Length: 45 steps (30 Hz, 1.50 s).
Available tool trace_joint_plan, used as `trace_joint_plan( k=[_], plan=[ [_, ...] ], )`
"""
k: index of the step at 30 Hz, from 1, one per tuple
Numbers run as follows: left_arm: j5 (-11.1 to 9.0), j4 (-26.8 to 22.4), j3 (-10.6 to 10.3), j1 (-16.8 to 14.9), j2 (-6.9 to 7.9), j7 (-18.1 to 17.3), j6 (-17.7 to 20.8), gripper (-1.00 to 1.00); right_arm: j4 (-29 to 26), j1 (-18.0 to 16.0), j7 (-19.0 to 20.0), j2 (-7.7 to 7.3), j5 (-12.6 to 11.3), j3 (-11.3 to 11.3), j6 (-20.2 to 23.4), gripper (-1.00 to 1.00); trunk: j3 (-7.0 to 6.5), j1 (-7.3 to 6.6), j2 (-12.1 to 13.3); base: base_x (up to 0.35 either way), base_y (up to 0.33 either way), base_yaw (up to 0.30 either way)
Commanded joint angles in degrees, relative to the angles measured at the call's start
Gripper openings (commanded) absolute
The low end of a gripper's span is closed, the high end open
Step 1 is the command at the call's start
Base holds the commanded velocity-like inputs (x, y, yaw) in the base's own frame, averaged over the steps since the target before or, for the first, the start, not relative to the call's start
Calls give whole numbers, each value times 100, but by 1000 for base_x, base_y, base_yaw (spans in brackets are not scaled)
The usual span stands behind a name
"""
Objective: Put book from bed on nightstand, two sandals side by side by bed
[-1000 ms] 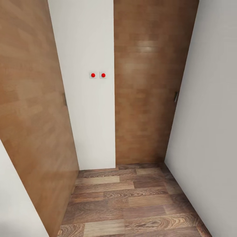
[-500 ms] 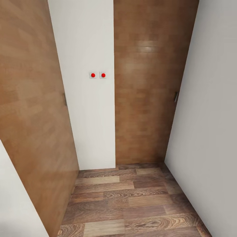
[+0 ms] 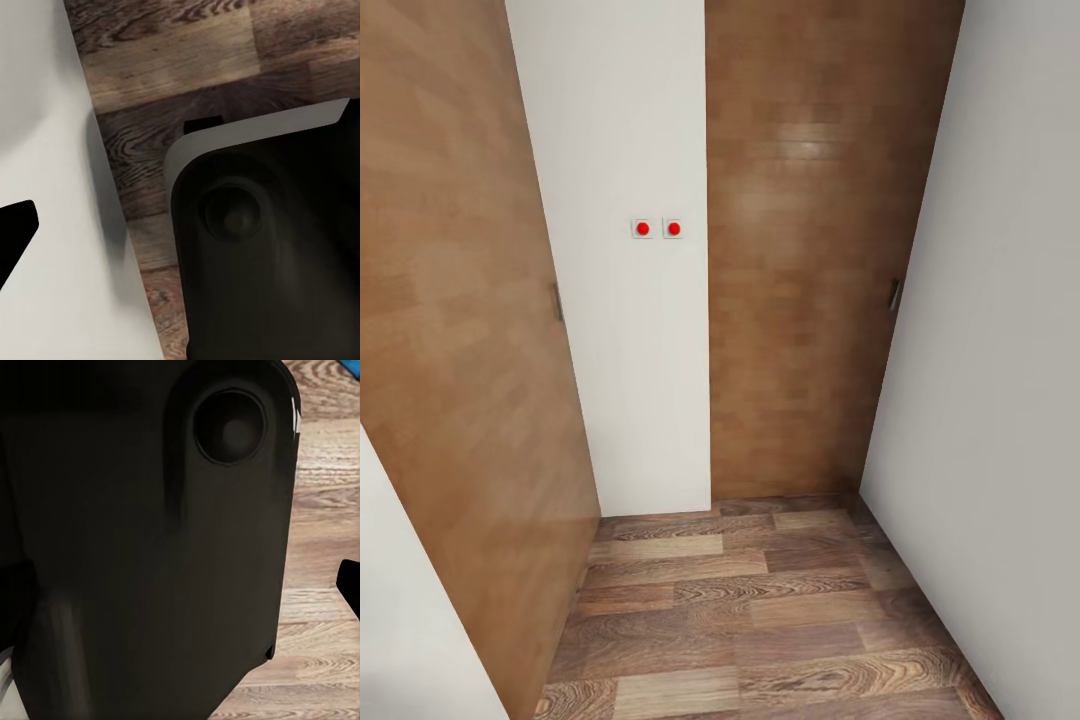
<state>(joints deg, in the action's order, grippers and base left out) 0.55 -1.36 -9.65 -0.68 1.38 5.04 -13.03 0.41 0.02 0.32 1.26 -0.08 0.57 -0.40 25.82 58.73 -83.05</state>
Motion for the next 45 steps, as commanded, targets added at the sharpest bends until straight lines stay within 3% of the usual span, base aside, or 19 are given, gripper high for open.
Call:
trace_joint_plan(
  k=[1, 45],
  plan=[
    [7, 4, -45, -3, 0, 32, -17, 100, 2, -2, 3, 0, -1, 6, -4, 100, 4, 0, -2, 0, 0, 0],
    [7, 4, -45, -3, 2, 32, -16, 100, -198, -4, 2, -46, -1, 41, -4, 100, 78, 0, -2, 0, 0, 0]
  ],
)
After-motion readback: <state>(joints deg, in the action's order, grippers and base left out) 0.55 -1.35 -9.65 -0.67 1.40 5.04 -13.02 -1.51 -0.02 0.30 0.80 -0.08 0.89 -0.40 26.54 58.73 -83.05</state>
